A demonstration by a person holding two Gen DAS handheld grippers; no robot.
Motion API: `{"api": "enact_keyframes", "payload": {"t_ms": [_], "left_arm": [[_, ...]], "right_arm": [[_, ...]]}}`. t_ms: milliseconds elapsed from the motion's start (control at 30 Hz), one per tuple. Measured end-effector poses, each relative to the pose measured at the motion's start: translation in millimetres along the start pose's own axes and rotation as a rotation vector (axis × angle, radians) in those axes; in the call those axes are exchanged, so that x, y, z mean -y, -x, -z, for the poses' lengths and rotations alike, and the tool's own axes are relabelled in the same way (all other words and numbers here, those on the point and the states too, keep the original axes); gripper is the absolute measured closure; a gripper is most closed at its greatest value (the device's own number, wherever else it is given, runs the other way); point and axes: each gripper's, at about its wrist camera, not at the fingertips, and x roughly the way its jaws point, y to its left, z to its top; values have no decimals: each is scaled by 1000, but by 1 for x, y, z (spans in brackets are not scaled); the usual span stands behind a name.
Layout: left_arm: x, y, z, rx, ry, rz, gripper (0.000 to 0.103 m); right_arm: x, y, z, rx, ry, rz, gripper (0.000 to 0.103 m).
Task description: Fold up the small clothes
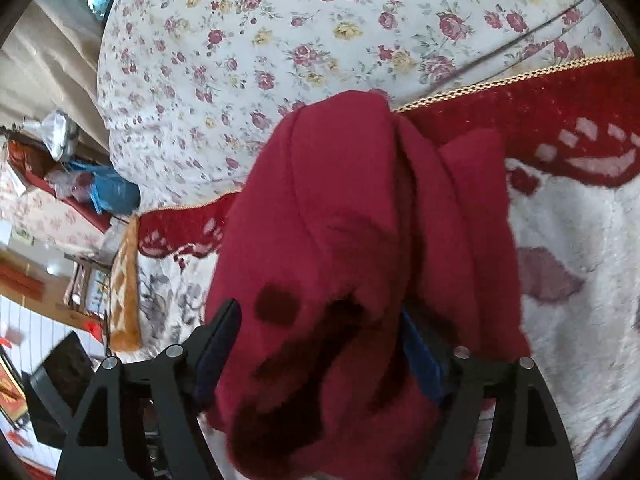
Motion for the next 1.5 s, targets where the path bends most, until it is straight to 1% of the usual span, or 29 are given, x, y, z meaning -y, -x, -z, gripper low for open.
{"api": "enact_keyframes", "payload": {"t_ms": [33, 67, 100, 167, 233, 300, 367, 433, 467, 500, 567, 600, 633, 667, 700, 733, 767, 833, 933, 967, 1033, 1100, 1167, 1233, 1300, 1333, 1433, 1500], "left_arm": [[1, 2, -1, 13, -7, -9, 25], [2, 4, -2, 27, -12, -16, 25], [2, 6, -3, 35, -12, -15, 25], [3, 9, -5, 44, -6, -2, 25], [5, 13, -4, 53, -8, 6, 25], [7, 13, -2, 56, -15, 3, 25], [9, 8, -1, 51, -11, 2, 25], [13, 2, -1, 38, -6, 8, 25], [14, 0, -1, 32, -6, 10, 25], [16, -2, -1, 28, -9, 8, 25], [19, -1, -2, 35, -13, 6, 25], [20, 0, -3, 44, -14, 3, 25], [20, 0, -3, 49, -15, -1, 25], [21, 0, -4, 54, -17, -5, 24], [20, 0, -4, 55, -18, -11, 24], [20, -2, -5, 53, -18, -22, 24], [20, -5, -6, 49, -19, -34, 23], [21, -11, -7, 36, -20, -41, 23], [24, -16, -9, 38, -25, -57, 18], [25, -17, -8, 43, -28, -64, 17], [27, -21, -8, 38, -38, -69, 16], [27, -24, -7, 30, -48, -69, 16], [28, -26, -6, 22, -55, -60, 16], [28, -27, -5, 22, -55, -61, 15], [29, -26, -4, 26, -62, -69, 15], [30, -25, -4, 28, -65, -73, 15], [31, -22, -2, 29, -69, -74, 15], [32, -20, -1, 30, -77, -80, 15]], "right_arm": [[-4, -4, 0, 9, 28, 35, 35], [-7, -6, 0, 21, 56, 86, 57], [-8, -6, 2, 34, 78, 129, 65], [-11, 4, 7, 48, 110, 143, 78], [-21, 25, 12, 86, 191, 169, 79], [-23, 51, 16, 133, 230, 185, 79], [-11, 62, 16, 151, 229, 223, 79], [7, 54, 15, 119, 179, 242, 79], [14, 44, 16, 89, 175, 248, 79], [16, 39, 18, 78, 188, 239, 78], [12, 42, 17, 94, 192, 227, 74], [11, 47, 16, 97, 190, 223, 64], [9, 51, 14, 103, 186, 228, 47], [8, 60, 13, 126, 182, 258, 37], [6, 69, 13, 159, 184, 284, 36], [3, 80, 11, 203, 187, 307, 36], [-2, 89, 8, 241, 191, 308, 36], [-13, 92, 0, 264, 207, 275, 36], [-27, 70, -11, 224, 248, 252, 41], [-30, 57, -15, 206, 258, 259, 41], [-30, 27, -20, 170, 275, 321, 46], [-19, 13, -18, 142, 271, 367, 50], [-3, 8, -13, 154, 260, 375, 52], [2, 11, -9, 173, 258, 363, 52], [-1, 18, -5, 167, 265, 392, 51], [-4, 26, -3, 158, 260, 393, 50], [-13, 48, 11, 168, 263, 354, 49], [-17, 59, 23, 181, 277, 346, 49]]}}
